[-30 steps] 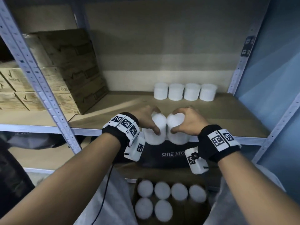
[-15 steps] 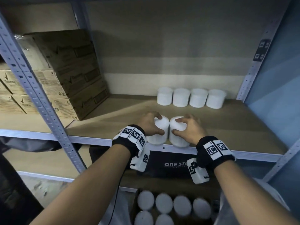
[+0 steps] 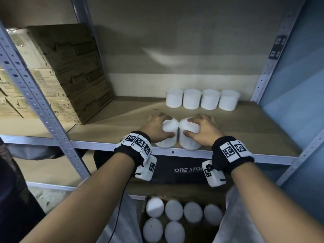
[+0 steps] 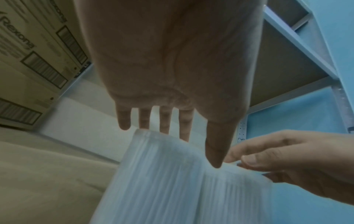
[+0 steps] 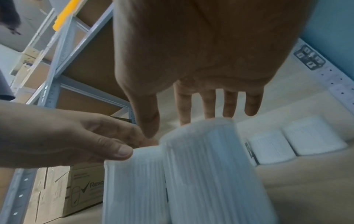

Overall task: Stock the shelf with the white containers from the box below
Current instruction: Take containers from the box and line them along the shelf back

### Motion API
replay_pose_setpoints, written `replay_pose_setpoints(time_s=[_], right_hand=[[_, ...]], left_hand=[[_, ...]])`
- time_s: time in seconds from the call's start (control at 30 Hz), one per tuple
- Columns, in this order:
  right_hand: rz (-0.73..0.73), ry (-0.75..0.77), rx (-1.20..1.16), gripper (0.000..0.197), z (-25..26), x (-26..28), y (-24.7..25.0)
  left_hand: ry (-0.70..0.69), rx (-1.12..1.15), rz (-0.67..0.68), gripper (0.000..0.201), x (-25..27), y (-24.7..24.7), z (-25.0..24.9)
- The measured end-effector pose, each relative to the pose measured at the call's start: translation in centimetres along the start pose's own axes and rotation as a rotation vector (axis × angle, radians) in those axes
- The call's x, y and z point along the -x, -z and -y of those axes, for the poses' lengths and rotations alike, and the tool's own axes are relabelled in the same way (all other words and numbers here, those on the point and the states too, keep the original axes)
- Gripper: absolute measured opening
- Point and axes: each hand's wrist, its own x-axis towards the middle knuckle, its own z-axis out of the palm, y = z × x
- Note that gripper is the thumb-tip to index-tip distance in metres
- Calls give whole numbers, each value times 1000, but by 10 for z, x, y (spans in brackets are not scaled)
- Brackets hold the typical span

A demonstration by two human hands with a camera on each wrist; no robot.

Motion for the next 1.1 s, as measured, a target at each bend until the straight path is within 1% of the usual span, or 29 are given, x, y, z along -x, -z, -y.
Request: replay_pose_setpoints(time_s=[0.13,0.27,0.43,0.57,0.73,0.9,1.1], right_hand=[[-22,31,15,40,1,9,8],[24,57,48,40,2,11,5],[-23,83,61,35,1,5,0],[-27,100,58,34,4,-6,-5],[-18,96,27,35,10,-29,-11],[-1,132,58,36,22,-57,-18],[-11,179,86,36,37,-93,-27]], left_hand=[[-35,-11,-50,45,6,4,-3],[-45,-62,-27,37,15,6,-7],[-61,-69,-58,33,15,4,-5],[-37,-63,-38,32,5,8,1],[-4,-61,-58,32,-10,10,16],[-4,-54,-95,33,-27,14,32],[22,-59,-98,34,-52,26,56]])
